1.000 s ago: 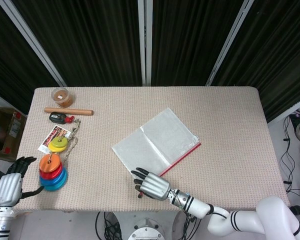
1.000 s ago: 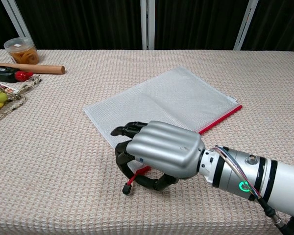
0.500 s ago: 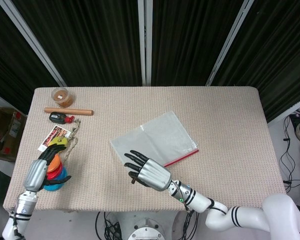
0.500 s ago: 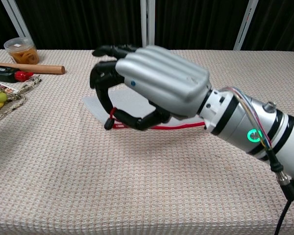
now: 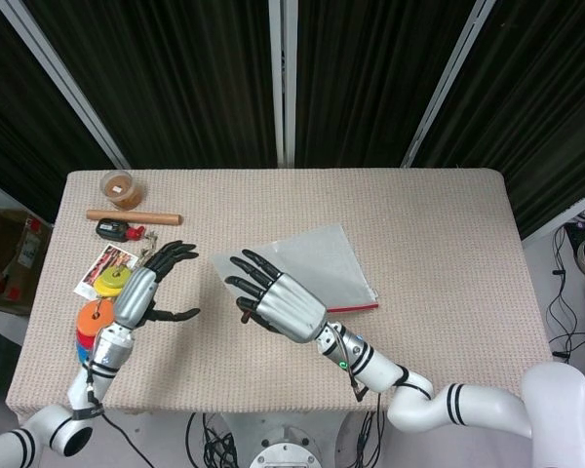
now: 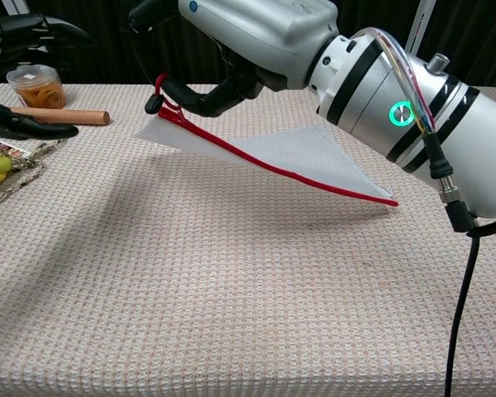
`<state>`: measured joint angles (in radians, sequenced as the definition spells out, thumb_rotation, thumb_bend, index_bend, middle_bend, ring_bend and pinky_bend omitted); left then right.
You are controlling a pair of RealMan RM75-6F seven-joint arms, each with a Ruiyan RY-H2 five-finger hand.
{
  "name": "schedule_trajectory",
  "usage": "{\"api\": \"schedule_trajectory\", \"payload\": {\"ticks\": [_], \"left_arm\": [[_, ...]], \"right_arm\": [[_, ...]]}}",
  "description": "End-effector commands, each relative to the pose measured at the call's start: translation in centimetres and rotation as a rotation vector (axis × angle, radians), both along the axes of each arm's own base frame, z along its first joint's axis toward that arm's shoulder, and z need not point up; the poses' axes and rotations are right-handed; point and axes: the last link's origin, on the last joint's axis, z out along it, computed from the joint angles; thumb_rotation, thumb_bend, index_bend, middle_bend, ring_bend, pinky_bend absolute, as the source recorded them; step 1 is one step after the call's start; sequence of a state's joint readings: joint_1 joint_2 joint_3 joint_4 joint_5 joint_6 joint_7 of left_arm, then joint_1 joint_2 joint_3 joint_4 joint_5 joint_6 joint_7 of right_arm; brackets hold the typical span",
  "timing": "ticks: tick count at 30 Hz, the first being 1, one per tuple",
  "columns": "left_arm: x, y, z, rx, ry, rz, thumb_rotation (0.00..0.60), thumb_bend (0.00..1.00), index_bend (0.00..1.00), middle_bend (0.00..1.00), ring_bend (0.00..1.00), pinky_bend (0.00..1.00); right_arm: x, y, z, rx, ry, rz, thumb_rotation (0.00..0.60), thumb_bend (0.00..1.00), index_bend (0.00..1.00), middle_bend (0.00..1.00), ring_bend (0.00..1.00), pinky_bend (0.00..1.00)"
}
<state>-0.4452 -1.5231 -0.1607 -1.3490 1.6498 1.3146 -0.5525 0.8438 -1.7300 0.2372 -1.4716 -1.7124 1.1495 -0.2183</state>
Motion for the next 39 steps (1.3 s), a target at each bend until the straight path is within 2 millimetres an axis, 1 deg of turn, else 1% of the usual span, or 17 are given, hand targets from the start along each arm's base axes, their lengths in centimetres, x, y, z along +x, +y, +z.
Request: {"api": "schedule_trajectory", "payload": {"ticks": [1, 4, 8, 12, 15, 23, 33, 39], "left_arm": [[0.7, 0.5, -0.8, -0.038, -0.013, -0.024, 0.600, 0.10, 0.27, 0.15, 0.07, 0.16], [1.3, 0.6, -1.5, -0.058, 0.004, -0.052, 0.600, 0.15, 0.30, 0.15, 0.07, 0.16], [2.4, 0.6, -2.5, -0.087, 0.003, -0.089, 0.600, 0.22, 0.37, 0.15, 0.07, 0.16], [3.5, 0.8, -3.2, -0.102, 0.024, -0.113, 0.600, 0.28, 0.39, 0.15, 0.07, 0.16], [4.2, 0.6, -3.4, -0.110, 0.014, -0.123, 0.600, 0.31, 0.42, 0.16, 0.07, 0.16], [5.3, 0.4, -3.7, -0.137, 0.027, -0.141, 0.600, 0.33, 0.45, 0.16, 0.07, 0.16], [5.8, 0.7, -3.9, -0.130, 0.018, -0.127, 0.600, 0.34, 0.49, 0.18, 0.07, 0.17], [6.2, 0.7, -3.8, -0.122, -0.004, -0.124, 0.600, 0.33, 0.56, 0.21, 0.09, 0.17]], "right_arm": [[0.1, -0.2, 0.0, -0.001, -0.001, -0.005, 0.600, 0.49, 0.82, 0.21, 0.01, 0.00], [0.2, -0.5, 0.0, 0.002, -0.010, -0.013, 0.600, 0.49, 0.82, 0.21, 0.01, 0.00], [0.4, -0.7, -0.1, 0.005, -0.021, -0.021, 0.600, 0.49, 0.82, 0.21, 0.01, 0.00], [0.6, -1.0, -0.1, 0.007, -0.033, -0.027, 0.600, 0.49, 0.82, 0.21, 0.01, 0.00], [0.7, -1.1, -0.1, 0.008, -0.037, -0.028, 0.600, 0.49, 0.82, 0.21, 0.01, 0.00], [1.0, -1.2, 0.1, 0.015, -0.054, -0.027, 0.600, 0.49, 0.82, 0.21, 0.01, 0.00], [0.9, -1.3, 0.3, 0.020, -0.064, -0.029, 0.600, 0.49, 0.82, 0.22, 0.01, 0.00], [1.0, -1.3, 0.2, 0.021, -0.064, -0.030, 0.600, 0.49, 0.82, 0.22, 0.01, 0.00]]}}
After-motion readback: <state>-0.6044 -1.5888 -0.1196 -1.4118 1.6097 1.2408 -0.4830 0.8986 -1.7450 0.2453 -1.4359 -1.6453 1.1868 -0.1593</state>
